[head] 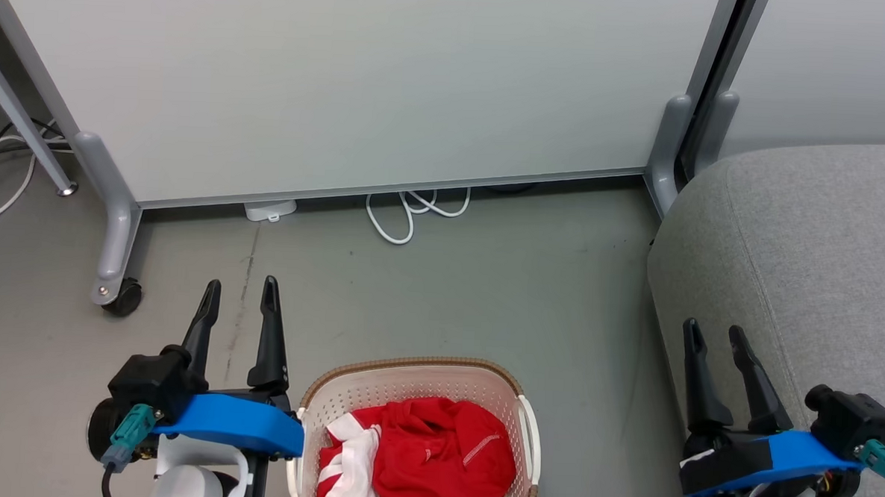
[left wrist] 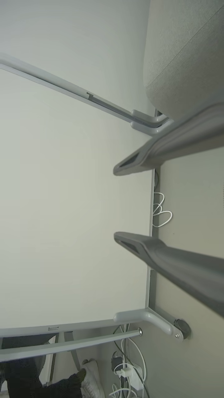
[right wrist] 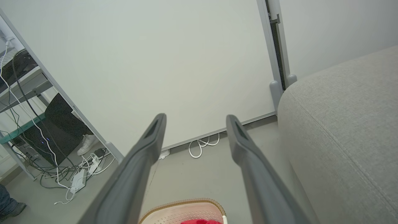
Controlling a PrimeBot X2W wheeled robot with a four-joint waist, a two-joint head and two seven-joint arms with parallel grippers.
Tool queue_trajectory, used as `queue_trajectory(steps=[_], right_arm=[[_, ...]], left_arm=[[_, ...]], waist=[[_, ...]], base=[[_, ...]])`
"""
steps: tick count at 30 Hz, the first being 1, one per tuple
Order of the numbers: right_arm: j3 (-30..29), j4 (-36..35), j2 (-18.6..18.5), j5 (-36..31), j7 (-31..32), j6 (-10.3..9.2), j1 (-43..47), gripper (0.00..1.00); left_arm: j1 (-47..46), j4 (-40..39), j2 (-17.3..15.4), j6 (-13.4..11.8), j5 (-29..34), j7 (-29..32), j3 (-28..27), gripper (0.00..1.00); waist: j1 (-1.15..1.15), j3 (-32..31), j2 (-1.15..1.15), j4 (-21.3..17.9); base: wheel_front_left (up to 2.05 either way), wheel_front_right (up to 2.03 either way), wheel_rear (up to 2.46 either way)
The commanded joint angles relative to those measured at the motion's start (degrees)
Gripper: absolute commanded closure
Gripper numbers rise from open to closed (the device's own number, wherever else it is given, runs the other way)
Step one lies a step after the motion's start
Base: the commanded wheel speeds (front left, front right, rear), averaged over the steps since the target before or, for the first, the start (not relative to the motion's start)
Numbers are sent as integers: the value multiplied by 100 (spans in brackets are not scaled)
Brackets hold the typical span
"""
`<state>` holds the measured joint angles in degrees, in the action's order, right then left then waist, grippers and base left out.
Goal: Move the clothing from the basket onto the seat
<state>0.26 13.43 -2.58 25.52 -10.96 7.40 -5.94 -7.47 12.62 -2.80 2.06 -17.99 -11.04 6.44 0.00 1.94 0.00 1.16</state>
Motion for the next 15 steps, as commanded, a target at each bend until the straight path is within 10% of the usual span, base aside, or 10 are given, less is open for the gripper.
queue_trajectory(steps=[1, 15], right_arm=[[21, -57, -38, -175, -67, 12, -113, 0], [81, -56, -41, -834, -237, 13, -124, 0]], left_arm=[[-118, -47, -21, -21, 175, -60, 37, 0], [-124, -4, -17, -41, 819, -230, 129, 0]], waist=[[0, 4, 0, 4], [0, 26, 0, 36]], base=[[0, 0, 0], [0, 0, 0]])
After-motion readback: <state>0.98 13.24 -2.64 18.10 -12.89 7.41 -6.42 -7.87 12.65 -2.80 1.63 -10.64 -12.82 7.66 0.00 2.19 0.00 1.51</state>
